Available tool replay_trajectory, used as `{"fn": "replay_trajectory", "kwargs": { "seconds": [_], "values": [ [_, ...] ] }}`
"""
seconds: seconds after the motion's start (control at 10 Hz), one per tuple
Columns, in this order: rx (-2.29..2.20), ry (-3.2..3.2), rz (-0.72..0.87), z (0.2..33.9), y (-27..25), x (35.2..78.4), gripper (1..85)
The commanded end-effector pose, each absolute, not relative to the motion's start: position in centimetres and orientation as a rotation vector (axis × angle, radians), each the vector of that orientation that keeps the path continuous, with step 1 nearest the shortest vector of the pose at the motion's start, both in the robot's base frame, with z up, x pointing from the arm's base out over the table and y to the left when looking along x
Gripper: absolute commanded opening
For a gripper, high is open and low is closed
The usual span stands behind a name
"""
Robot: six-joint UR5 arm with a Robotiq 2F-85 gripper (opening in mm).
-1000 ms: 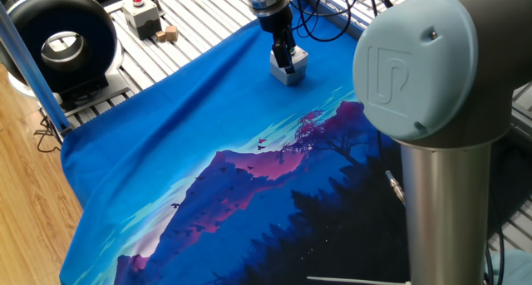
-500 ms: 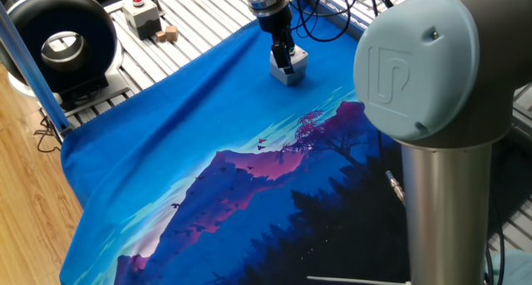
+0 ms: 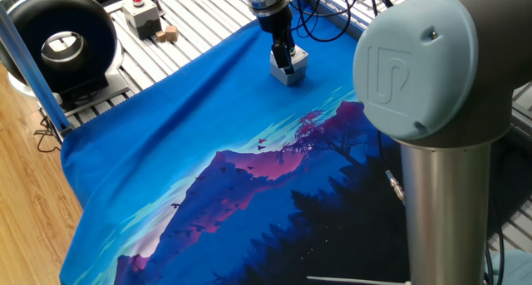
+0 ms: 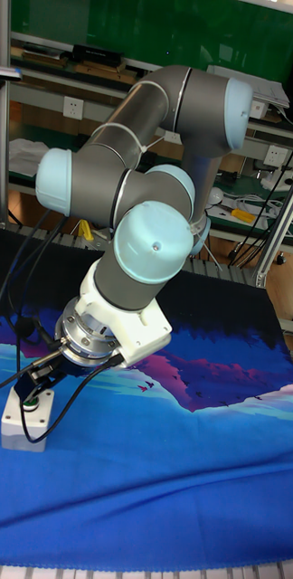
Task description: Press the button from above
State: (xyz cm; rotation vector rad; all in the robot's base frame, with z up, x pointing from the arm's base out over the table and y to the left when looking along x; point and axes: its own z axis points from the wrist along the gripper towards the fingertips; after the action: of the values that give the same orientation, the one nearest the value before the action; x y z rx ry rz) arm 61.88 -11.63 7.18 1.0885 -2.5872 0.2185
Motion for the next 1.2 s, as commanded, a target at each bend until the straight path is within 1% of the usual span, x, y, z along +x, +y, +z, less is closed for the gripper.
{"fn": "replay_trajectory", "kwargs": {
  "seconds": [0.0,0.3,0.5,0.8,1.1],
  "values": [
    [1.123,-2.574,0.174,7.2,-11.1,61.6,85.0],
    [1.137,-2.59,0.192,7.0,-11.2,62.2,85.0],
    [1.124,-2.562,0.22,7.0,-12.0,61.8,85.0],
    [1.121,-2.574,0.209,5.1,-11.7,61.6,85.0],
    [1.112,-2.569,0.211,5.3,-11.7,61.6,85.0]
  ]
}}
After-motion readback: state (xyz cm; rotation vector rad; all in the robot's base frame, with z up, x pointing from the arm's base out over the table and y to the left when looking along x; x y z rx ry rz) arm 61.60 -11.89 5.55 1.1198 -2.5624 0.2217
